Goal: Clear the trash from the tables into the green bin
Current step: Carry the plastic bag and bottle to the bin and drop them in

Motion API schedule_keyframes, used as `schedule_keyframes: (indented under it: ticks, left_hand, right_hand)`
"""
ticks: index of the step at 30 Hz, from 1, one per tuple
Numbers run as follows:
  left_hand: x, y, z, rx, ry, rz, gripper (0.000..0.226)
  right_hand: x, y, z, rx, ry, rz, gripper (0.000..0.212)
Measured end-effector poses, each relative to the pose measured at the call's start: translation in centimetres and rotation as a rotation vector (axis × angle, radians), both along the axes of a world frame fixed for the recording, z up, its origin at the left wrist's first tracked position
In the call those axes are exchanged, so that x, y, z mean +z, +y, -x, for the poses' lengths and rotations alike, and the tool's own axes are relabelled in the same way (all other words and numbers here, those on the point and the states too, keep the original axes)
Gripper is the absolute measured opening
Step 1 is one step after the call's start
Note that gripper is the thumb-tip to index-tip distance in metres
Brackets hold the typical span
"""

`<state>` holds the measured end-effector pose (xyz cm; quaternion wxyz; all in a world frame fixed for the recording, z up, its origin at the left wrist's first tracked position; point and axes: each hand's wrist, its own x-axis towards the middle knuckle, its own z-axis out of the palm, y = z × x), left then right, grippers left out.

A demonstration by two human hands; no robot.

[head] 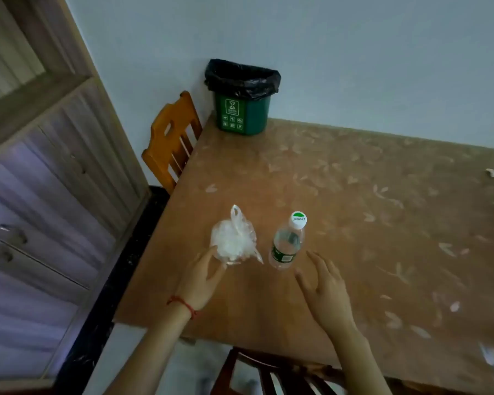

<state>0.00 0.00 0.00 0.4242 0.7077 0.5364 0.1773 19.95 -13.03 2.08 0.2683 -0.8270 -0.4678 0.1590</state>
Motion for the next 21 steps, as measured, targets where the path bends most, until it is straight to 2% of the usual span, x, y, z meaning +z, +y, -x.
schedule_keyframes:
  ticks: [2, 4, 6, 7, 8, 9, 12, 15, 21]
  left_hand:
    - [1.3, 0.7, -1.0, 0.062, 0.001, 0.055, 0.04]
    - [2.6, 1.5, -2.2, 0.151, 0.003, 0.253, 0.026]
    - [7.4, 1.1, -2.5, 0.189, 0.045, 0.38, 0.04]
    - [6.6, 2.2, -2.7, 0.198, 0.03, 0.413, 0.039]
    - [3.0, 4.3, -2.9, 0.28, 0.071, 0.454, 0.029]
    - [0.4, 6.0, -3.5, 0.401, 0.026, 0.455, 0.016]
    - [-4.0, 8.2, -3.8, 0.368, -0.09, 0.39, 0.037]
    - [-6.0, 9.1, -4.2, 0.329, -0.124, 0.41, 0.034]
    - [-7.3, 10.3, -5.4, 0.365, -0.148, 0.48, 0.04]
  right_hand:
    - [-0.3, 0.8, -0.6, -0.044, 0.039, -0.027, 0.06]
    - [-0.8, 1.3, -0.8, -0.073, 0.044, -0.017, 0.062]
    - [-1.5, 1.7, -0.9, -0.115, 0.069, -0.004, 0.063]
    - [-1.8, 1.8, -0.9, -0.133, 0.081, -0.006, 0.063]
    - [-2.0, 1.9, -0.9, -0.146, 0.088, -0.008, 0.062]
    - [-2.2, 1.9, -0.9, -0.152, 0.094, -0.005, 0.06]
    - [-2.7, 2.0, -1.1, -0.161, 0.093, 0.004, 0.056]
    - [-3.0, 1.7, -1.3, -0.181, 0.093, 0.013, 0.055]
    - [-3.3, 1.4, -1.5, -0.217, 0.087, 0.018, 0.054]
